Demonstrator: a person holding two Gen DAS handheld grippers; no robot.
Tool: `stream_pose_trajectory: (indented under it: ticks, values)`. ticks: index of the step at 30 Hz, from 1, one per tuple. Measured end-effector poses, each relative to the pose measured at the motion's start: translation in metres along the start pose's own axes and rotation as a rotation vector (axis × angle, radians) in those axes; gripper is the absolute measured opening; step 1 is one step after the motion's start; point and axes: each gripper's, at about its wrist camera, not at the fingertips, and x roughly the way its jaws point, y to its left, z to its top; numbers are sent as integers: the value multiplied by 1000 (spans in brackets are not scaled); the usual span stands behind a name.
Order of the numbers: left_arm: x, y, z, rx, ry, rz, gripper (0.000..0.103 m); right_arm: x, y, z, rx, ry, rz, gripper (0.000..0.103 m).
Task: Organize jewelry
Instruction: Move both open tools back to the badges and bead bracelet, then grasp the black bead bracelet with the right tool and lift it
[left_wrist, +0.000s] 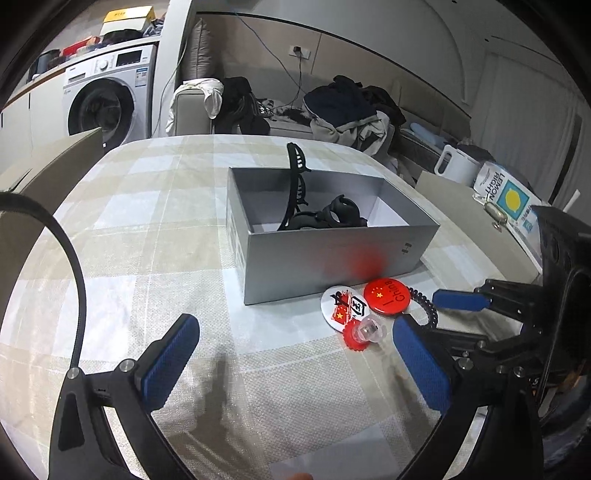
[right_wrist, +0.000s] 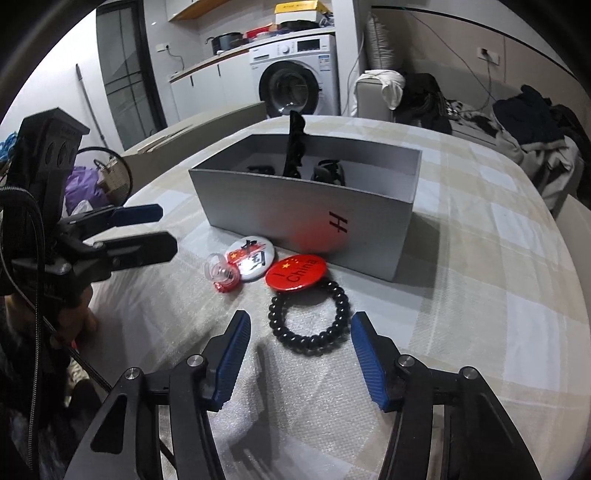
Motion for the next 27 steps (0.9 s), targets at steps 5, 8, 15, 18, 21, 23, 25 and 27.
stream_pose_trajectory:
  ticks: [5, 8, 15, 18, 21, 23, 25, 27]
  values:
    - [0, -1, 0, 7, 1, 4, 102, 3, -1, 0, 5, 13, -9, 50]
    - [1, -2, 1, 15, 3, 5, 102, 3, -1, 0, 7, 11, -26, 41]
    - [0, -3, 0, 27, -2, 9, 102, -3, -9, -3, 46, 15, 41, 42]
    - [-1, -4, 0, 34, -5, 16, 102, -6, -15, -1, 83, 1, 67, 42]
    - [-1, -6, -1, 39, -6, 18, 102, -5, -20, 2, 105, -15, 31, 40]
    - [0, -7, -1, 45, -2, 20, 102, 0, -19, 5, 96, 5, 7, 34]
    - [-1, -7, -1, 48, -8, 25, 102, 5, -16, 7, 76, 17, -19, 29]
    - [-1, -8, -1, 51, -8, 29, 102, 8, -11, 10, 46, 24, -40, 22]
